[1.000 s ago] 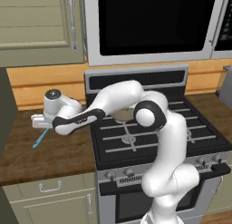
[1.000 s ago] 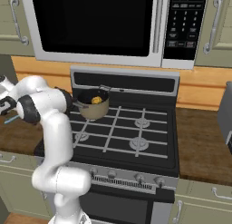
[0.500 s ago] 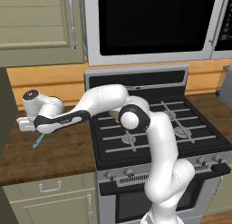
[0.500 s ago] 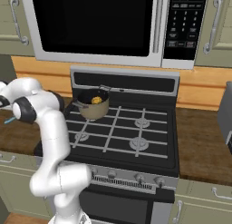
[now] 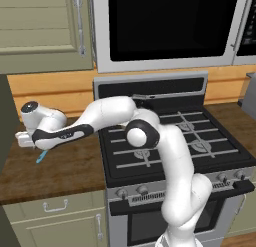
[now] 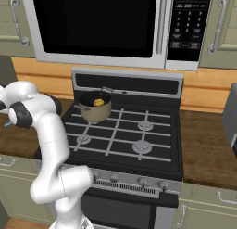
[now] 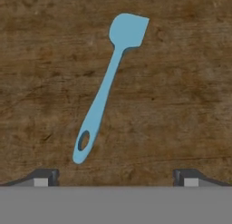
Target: Put the squash and avocado in the pot. Retrieve the spatula and lightly stir the vegetables in the pot.
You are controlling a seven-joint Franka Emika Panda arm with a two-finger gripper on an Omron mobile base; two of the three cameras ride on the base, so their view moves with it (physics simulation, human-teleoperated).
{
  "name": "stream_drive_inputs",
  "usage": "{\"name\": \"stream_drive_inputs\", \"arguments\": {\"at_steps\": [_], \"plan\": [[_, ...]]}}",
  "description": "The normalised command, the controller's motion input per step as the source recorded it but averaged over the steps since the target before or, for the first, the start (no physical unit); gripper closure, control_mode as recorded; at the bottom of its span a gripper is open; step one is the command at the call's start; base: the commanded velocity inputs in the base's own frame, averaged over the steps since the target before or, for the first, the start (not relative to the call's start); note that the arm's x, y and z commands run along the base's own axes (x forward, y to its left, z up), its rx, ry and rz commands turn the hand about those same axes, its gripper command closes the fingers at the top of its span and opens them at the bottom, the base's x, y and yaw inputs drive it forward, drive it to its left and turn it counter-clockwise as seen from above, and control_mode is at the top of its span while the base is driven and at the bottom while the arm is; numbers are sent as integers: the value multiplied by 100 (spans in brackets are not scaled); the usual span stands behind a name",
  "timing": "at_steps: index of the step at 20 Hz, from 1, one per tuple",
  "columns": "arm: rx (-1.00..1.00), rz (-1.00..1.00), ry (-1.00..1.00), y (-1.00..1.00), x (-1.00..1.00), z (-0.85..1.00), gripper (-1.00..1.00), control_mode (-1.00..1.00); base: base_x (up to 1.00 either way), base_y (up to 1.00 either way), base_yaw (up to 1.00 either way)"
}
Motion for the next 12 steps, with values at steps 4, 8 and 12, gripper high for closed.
{"name": "stream_drive_inputs", "arguments": {"at_steps": [4,8,12], "plan": [[6,0,3,0,0,-8,-100,-100,0,0,0],[3,0,5,-2,0,-16,-100,-100,0,0,0],[0,-2,11,0,0,-14,-100,-100,0,0,0]]}}
